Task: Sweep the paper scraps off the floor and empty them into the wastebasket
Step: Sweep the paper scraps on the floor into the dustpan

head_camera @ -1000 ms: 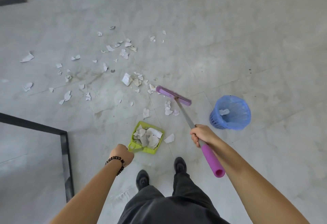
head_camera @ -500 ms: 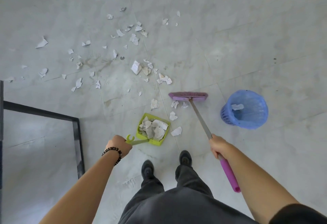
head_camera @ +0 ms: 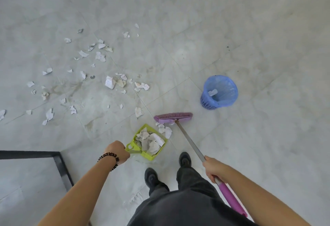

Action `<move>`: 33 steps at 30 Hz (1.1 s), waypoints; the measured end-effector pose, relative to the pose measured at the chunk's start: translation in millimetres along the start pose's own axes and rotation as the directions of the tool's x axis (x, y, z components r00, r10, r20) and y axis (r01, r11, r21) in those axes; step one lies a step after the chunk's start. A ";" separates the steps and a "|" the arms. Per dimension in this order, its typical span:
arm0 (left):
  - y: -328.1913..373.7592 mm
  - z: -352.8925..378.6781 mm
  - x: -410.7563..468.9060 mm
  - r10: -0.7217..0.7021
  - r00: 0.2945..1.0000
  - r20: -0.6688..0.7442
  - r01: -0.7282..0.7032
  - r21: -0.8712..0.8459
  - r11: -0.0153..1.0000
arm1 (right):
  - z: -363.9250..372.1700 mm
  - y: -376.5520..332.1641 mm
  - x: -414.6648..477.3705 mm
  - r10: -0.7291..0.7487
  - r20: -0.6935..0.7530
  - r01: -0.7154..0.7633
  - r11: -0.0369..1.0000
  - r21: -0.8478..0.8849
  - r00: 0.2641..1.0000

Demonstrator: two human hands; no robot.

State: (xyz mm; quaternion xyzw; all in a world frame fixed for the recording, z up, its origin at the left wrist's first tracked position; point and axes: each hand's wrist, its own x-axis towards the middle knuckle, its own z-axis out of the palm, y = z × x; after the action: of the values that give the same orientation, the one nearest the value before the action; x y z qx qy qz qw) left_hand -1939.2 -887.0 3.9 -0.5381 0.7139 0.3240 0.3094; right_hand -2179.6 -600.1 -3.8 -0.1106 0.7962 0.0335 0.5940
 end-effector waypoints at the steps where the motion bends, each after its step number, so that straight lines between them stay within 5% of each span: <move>1: -1.7 1.2 -0.3 0.003 1.000 0.004 -0.003 -0.009 1.000 | 9.2 0.4 -2.6 0.026 0.025 -0.029 0.988 0.149 0.999; 6: -3.3 20.2 -12.7 0.001 0.999 0.036 -0.001 -0.001 1.000 | 21.3 -13.2 -9.9 0.043 0.096 -0.088 0.838 0.539 0.994; 20: 9.6 53.3 -29.0 -0.037 0.999 -0.039 0.043 0.168 0.985 | 21.1 -13.2 4.5 -0.061 0.041 0.052 0.982 0.183 0.997; 25: 21.0 56.3 -20.7 -0.044 0.998 -0.045 0.052 0.199 0.979 | 26.5 4.3 -19.1 -0.088 0.190 0.024 0.949 0.316 0.978; 27: 25.7 57.2 -19.3 -0.048 0.998 -0.040 0.055 0.210 0.976 | 25.1 12.4 -26.3 -0.138 0.253 0.012 0.896 0.443 0.957; 33: 10.0 55.8 -32.2 -0.049 0.998 -0.031 0.054 0.167 0.984 | -12.2 20.8 -56.4 -0.084 0.472 -0.332 0.603 0.725 0.878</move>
State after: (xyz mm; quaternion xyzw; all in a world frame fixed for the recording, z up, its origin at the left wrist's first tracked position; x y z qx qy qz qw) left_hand -1936.3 -822.3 -2.8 -0.5327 0.7285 0.2475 0.3524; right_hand -2180.3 -574.4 51.9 0.2306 0.5697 -0.2522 0.7474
